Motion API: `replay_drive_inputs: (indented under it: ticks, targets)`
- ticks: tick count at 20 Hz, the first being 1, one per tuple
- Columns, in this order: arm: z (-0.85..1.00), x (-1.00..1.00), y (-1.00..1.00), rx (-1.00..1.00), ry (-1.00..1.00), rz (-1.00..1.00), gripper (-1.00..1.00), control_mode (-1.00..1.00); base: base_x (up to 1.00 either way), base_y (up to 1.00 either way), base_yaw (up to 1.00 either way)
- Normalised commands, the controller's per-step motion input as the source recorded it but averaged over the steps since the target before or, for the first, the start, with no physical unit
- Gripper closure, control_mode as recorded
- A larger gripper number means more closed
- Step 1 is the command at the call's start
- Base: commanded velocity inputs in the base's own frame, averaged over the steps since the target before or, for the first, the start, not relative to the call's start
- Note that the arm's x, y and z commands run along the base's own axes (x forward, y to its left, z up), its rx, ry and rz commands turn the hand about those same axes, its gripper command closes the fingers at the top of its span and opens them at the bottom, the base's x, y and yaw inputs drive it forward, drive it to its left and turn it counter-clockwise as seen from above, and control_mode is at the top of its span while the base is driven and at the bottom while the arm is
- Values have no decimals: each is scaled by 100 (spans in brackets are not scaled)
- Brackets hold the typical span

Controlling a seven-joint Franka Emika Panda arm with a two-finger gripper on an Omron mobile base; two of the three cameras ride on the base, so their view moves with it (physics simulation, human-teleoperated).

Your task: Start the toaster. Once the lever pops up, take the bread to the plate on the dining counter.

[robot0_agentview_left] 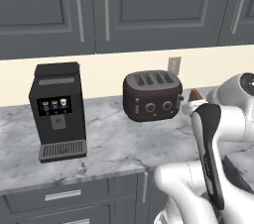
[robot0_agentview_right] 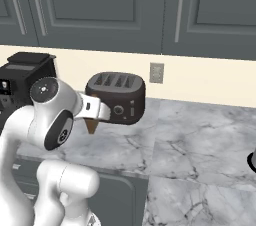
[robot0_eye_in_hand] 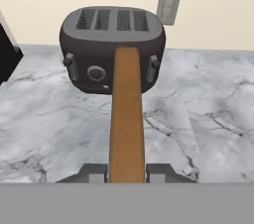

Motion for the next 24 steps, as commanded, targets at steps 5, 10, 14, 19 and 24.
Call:
replay_drive_inputs:
  ticks: [5, 10, 14, 19, 24]
  targets:
    - [25, -44, 1, 0, 1, 0, 100, -100, 0, 0, 0]
    - [30, -30, 0, 0, 1, 0, 100, -100, 0, 0, 0]
    - [8, -41, 3, -2, 4, 0, 100, -100, 0, 0, 0]
    - [0, -51, 3, 0, 11, 0, 100, -100, 0, 0, 0]
    - [0, -41, 0, 0, 9, 0, 100, -100, 0, 0, 0]
